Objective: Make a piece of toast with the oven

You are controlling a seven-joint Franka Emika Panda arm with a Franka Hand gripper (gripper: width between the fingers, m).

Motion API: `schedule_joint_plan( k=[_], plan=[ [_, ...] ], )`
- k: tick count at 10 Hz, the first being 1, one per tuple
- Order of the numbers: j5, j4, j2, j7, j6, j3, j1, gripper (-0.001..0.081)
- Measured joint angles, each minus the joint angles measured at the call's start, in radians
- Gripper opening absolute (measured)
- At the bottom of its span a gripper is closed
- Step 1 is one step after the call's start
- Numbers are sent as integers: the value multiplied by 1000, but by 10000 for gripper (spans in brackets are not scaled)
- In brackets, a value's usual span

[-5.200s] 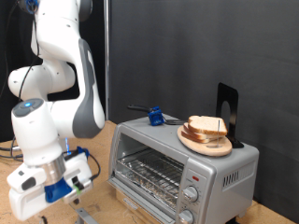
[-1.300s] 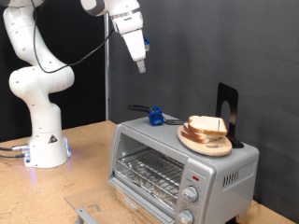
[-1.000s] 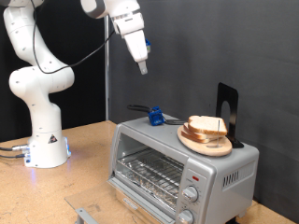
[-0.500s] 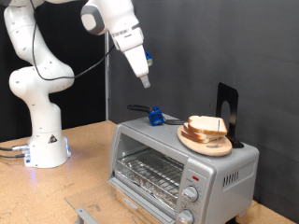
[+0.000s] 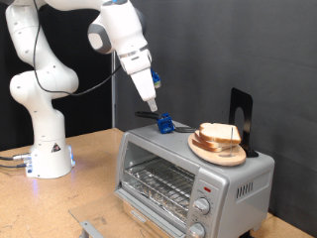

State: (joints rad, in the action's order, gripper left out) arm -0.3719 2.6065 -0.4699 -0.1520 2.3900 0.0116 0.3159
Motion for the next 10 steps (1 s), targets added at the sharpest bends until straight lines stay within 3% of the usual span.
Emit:
schedule_joint_plan(
  k=[5, 10],
  plan=[
    [-31, 4, 63, -27, 58, -3, 42, 808],
    [-35, 5, 107, -27, 94, -16, 60, 808]
  ],
)
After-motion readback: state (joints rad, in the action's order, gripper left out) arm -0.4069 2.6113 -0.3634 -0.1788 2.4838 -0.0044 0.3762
